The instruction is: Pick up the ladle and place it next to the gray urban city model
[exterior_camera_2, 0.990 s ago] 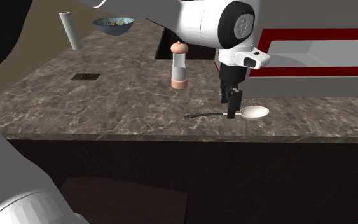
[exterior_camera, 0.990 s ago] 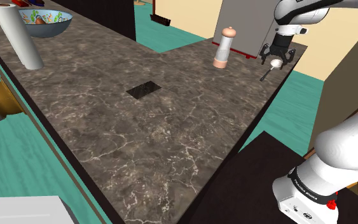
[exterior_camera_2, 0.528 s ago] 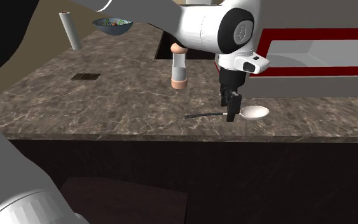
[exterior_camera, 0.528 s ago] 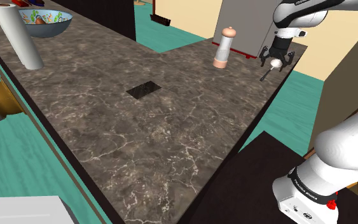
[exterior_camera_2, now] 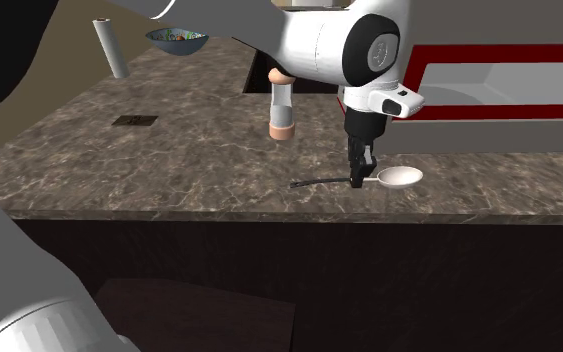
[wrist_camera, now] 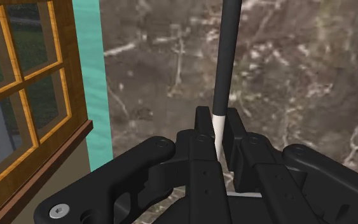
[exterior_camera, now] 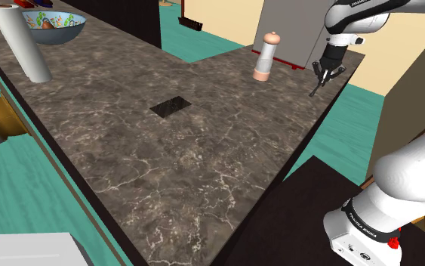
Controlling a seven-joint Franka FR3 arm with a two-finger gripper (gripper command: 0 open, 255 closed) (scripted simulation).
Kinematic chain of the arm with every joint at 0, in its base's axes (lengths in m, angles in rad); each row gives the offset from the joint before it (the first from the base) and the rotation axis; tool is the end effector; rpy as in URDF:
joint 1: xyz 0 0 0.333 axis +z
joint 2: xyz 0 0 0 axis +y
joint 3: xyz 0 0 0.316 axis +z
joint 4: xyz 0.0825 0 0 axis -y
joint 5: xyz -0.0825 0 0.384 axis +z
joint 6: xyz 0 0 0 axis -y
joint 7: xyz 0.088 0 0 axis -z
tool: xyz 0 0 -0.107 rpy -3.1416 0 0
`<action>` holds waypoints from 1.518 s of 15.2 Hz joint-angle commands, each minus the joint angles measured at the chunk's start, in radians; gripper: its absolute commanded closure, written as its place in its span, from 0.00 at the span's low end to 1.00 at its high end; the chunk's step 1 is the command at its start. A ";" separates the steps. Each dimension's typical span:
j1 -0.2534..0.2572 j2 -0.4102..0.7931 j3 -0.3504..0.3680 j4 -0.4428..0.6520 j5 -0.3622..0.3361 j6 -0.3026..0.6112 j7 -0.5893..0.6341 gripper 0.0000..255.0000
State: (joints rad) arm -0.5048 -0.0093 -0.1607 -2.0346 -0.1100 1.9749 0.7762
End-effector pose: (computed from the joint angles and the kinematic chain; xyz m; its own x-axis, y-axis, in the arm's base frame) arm 0.4231 -0.3412 0.4443 0.1756 -0.9840 0.0305 -0.9794 -0.1715 0.1062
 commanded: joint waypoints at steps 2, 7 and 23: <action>0.000 0.000 0.000 -0.004 0.000 -0.002 0.000 1.00; 0.001 -0.005 0.001 0.044 0.002 -0.056 -0.003 1.00; 0.004 -0.029 0.005 0.233 0.004 -0.267 -0.020 1.00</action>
State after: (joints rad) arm -0.5005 -0.0370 -0.1556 -1.8164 -0.1056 1.7239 0.7591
